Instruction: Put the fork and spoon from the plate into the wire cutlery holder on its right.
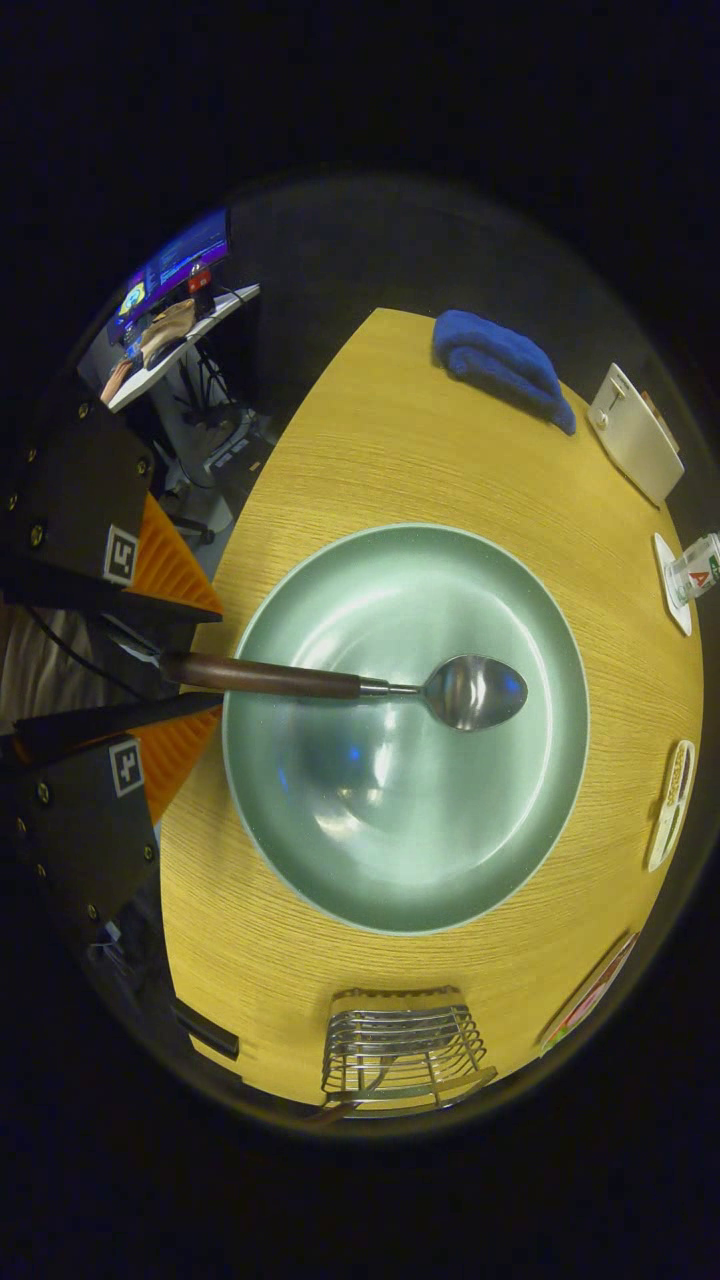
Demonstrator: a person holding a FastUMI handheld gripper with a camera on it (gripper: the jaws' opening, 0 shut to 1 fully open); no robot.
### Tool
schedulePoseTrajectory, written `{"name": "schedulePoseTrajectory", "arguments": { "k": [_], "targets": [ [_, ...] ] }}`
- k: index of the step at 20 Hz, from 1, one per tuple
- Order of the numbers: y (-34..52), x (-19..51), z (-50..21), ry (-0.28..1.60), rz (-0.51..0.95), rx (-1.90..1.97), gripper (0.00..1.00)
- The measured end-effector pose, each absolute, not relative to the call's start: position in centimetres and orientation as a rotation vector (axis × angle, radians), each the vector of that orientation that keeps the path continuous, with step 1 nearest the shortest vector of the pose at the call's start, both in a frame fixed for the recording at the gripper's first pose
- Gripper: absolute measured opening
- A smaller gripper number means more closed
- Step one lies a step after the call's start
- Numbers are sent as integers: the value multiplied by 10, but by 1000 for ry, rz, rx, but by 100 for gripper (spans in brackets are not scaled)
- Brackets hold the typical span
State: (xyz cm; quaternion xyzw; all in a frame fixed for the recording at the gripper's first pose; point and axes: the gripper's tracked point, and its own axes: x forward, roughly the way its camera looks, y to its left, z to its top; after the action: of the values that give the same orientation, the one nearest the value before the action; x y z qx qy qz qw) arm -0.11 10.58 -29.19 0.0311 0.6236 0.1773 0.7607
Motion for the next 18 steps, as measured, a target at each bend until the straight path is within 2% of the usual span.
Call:
{"name": "schedulePoseTrajectory", "arguments": {
  "k": [1, 2, 7, 8, 9, 18],
  "targets": [
    [107, -2, -325, 1333, 369, 66, 41],
    [92, -1, -300, 1334, 358, 57, 11],
    [89, 2, -296, 1281, 386, -16, 12],
    [86, 1, -296, 1281, 395, -34, 3],
    [83, 1, -295, 1274, 397, -43, 2],
    [52, -12, -266, 1295, 447, -118, 2]
  ]
}}
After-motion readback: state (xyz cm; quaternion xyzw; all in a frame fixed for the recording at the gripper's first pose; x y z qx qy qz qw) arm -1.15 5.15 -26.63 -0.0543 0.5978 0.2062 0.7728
